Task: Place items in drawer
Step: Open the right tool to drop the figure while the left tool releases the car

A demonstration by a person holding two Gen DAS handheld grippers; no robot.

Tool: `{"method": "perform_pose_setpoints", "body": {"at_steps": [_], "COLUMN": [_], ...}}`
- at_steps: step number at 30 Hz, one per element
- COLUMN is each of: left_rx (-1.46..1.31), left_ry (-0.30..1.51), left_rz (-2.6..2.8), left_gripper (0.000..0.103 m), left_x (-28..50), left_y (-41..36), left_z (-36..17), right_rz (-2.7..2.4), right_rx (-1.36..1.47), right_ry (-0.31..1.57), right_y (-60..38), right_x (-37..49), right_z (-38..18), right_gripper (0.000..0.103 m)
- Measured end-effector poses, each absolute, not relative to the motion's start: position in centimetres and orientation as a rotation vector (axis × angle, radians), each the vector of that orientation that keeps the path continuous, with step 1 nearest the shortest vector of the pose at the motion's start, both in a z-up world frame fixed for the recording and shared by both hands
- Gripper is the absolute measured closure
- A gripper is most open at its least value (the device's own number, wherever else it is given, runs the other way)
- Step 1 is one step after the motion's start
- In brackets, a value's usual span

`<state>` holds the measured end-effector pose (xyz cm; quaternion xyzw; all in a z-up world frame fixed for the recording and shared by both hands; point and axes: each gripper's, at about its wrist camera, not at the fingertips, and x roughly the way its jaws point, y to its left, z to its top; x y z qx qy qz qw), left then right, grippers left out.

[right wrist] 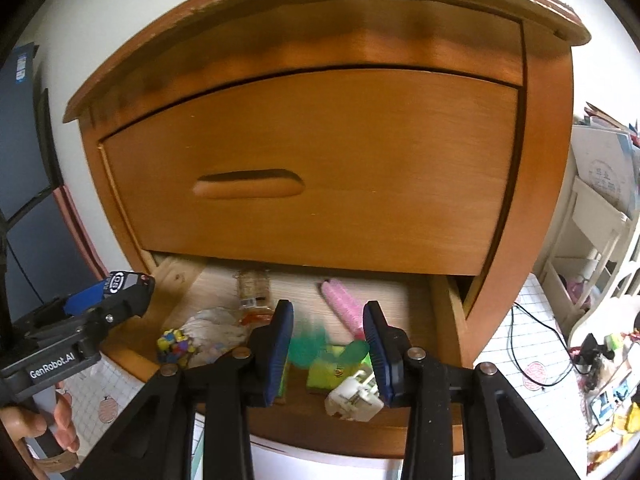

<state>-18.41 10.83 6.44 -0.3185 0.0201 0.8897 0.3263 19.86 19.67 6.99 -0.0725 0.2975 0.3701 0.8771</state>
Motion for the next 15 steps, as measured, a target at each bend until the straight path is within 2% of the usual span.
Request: {"method": "perform_pose_setpoints", "body": {"at_steps": [7,11,14,15], "left_rx": [-0.881,-0.89,-0.902,-0.902], "left_ry": [0.021,0.045,0.036,0.036], "left_rz": [2.332,2.34,2.339,2.341], "left_gripper": [0.027,0.026,0.023,0.018], "left_x": [-19.21,-19.08,-19.14,-18.78], "left_y": [10.9,10.79,10.56,10.52], "left_z": [5.93,5.77,5.68,5.64], "right_rz": [0.743,0.731,0.725,0.725], "right_rx": [-0.141,-0.135,-0.136,-0.136], "right_ry": [0.617,0.621,0.623,0.624], "right_y": [19.4,19.16,18.98,18.94], "right_x": [20.54,20.72,20.7,20.68], "right_z": [7.17,7.05,6.97,6.95], "right_gripper": [0.061,0.044,0.041,0.039]}}
